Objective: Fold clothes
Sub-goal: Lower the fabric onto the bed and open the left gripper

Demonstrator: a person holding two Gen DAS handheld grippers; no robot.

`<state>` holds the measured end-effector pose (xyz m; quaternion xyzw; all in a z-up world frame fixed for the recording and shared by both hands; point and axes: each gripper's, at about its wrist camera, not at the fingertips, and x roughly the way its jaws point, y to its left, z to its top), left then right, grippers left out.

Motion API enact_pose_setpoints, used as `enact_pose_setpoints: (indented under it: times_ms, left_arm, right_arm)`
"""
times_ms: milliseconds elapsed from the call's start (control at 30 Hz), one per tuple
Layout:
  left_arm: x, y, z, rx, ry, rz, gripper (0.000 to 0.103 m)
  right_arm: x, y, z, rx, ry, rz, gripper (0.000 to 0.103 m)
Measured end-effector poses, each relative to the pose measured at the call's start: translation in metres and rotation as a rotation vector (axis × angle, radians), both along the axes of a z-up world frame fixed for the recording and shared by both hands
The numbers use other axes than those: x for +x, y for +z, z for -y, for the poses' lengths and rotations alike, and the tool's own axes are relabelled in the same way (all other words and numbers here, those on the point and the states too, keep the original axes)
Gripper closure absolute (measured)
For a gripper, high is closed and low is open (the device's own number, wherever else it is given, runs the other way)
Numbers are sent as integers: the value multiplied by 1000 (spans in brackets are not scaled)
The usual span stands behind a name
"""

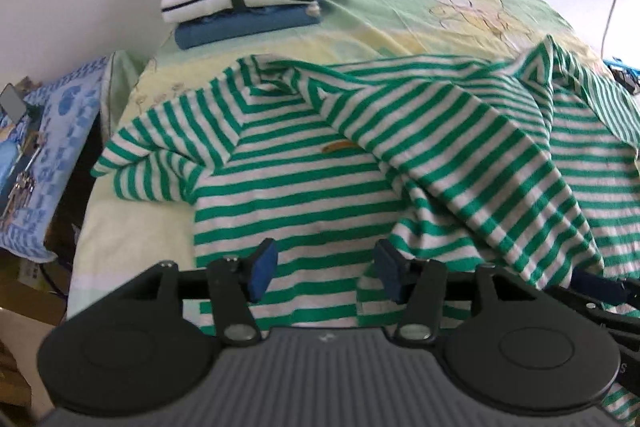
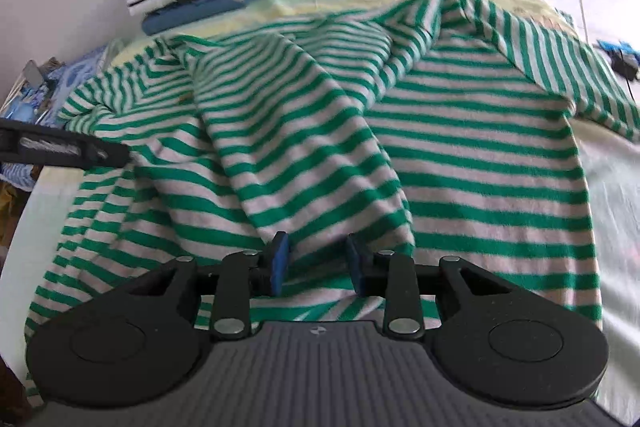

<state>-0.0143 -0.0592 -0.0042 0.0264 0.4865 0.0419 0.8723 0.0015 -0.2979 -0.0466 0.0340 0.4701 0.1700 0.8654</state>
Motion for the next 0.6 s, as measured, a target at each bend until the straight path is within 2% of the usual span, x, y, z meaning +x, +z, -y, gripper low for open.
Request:
enact_pose_setpoints:
  times_ms: [267, 433, 600]
  left_arm:
    - [-2, 9, -5, -16, 13, 13, 38]
    - [-3, 15, -8, -25, 13, 25, 32]
    - [-6, 20, -13, -36, 19, 35, 27]
  right_arm:
    - [2, 1, 0, -35, -7, -12, 69]
    - [0, 0, -3, -69, 10, -5, 64]
    - [0, 5, -3, -59, -7, -9, 64]
